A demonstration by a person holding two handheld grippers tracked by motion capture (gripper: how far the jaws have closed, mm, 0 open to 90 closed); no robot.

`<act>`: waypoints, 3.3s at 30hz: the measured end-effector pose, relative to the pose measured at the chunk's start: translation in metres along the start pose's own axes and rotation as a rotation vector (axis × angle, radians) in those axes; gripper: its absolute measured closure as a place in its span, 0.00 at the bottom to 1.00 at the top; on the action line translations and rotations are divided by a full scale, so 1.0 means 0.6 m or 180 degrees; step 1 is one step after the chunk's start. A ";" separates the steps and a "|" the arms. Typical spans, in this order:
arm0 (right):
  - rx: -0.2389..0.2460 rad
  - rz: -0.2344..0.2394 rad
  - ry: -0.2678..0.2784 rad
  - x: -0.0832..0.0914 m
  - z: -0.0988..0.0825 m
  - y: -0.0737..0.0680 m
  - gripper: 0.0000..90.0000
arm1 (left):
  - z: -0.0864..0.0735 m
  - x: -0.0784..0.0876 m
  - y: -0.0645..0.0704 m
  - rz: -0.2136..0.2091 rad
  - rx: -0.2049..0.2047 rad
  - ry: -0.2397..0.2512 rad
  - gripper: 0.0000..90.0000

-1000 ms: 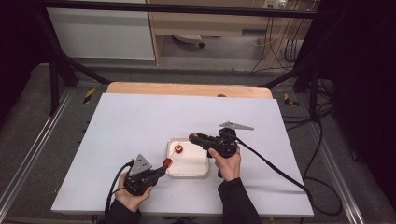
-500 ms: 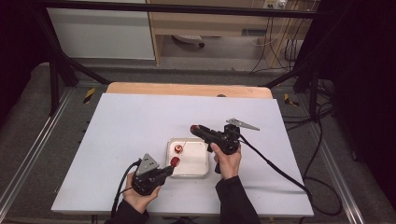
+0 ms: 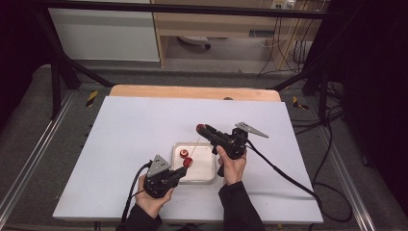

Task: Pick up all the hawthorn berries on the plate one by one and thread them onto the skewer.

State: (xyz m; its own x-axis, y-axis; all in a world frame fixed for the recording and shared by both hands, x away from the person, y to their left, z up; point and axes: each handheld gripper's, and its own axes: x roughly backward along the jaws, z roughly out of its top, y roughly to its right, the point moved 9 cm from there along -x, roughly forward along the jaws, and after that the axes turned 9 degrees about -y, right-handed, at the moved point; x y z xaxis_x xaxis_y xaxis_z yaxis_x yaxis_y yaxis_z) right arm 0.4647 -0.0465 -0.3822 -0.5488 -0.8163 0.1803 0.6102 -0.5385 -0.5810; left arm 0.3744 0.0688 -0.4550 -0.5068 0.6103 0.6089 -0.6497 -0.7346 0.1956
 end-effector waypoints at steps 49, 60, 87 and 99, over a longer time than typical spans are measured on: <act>0.0014 0.0049 0.0052 -0.014 -0.045 -0.012 0.71 | 0.009 -0.009 -0.007 0.0002 0.0233 0.0110 0.98; -0.0047 0.0094 0.0125 -0.013 -0.042 -0.008 0.71 | 0.013 -0.007 -0.002 0.0042 0.0194 0.0202 0.98; -0.0015 0.0088 0.0074 -0.015 -0.063 -0.012 0.72 | 0.020 -0.020 -0.005 0.0050 0.0309 0.0223 0.98; 0.0010 0.0069 -0.0054 -0.015 -0.080 -0.011 0.72 | 0.023 -0.025 -0.011 0.0026 0.0273 0.0211 0.99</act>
State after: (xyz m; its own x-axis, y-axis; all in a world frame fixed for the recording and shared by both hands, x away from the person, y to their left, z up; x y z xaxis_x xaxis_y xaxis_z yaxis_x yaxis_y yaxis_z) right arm 0.4383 -0.0253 -0.4179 -0.5257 -0.8312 0.1810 0.6237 -0.5213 -0.5824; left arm 0.3942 0.0606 -0.4545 -0.5502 0.6203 0.5590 -0.5958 -0.7607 0.2577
